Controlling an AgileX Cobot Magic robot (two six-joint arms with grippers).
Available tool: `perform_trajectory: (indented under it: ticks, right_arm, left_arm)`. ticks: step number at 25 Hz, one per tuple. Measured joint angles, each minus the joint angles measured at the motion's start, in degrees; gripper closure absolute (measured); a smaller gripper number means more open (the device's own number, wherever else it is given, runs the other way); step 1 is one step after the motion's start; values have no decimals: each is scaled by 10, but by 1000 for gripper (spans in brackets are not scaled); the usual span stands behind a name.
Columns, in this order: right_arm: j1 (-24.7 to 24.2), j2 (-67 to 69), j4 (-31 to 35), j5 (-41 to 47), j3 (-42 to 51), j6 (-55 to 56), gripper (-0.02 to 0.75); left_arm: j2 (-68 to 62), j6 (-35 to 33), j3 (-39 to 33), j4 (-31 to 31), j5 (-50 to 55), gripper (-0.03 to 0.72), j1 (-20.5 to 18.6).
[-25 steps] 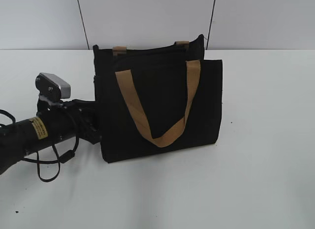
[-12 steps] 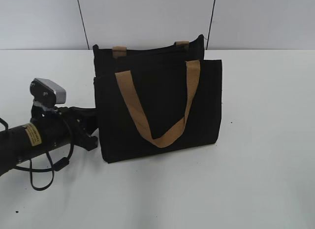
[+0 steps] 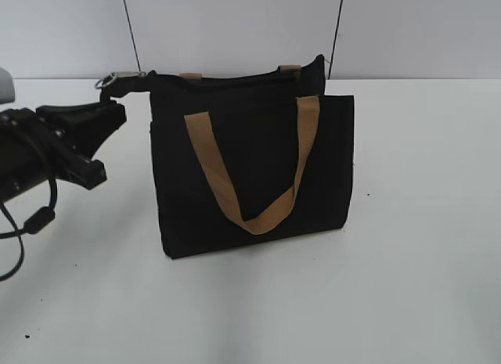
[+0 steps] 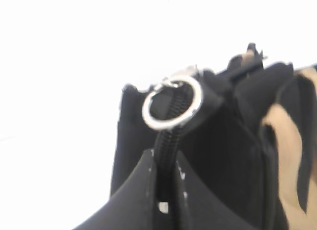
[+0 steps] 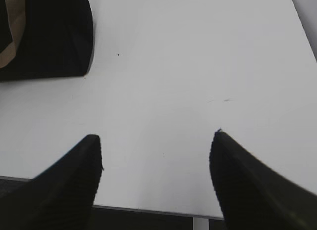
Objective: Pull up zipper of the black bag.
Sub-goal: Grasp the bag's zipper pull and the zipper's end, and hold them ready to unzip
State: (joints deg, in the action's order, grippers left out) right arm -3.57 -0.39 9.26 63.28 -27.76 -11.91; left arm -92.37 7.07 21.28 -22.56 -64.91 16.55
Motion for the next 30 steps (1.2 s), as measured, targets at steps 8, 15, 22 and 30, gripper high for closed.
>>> perform_trajectory:
  ticks: [8,15,22,30]
  right_arm:
    - [0,0,0,0,0,0,214]
    - [0,0,0,0,0,0,214]
    - [0,0,4,0,0,0,214]
    - [0,14,48,-1,0,0,214]
  left_arm:
    - [127,62,61,-40,158,655,0]
    - [128,127,85,-133,191,655,7]
    - [128,129,92,-201,202,655,7]
    - [131,163,157,-243,203,655,7]
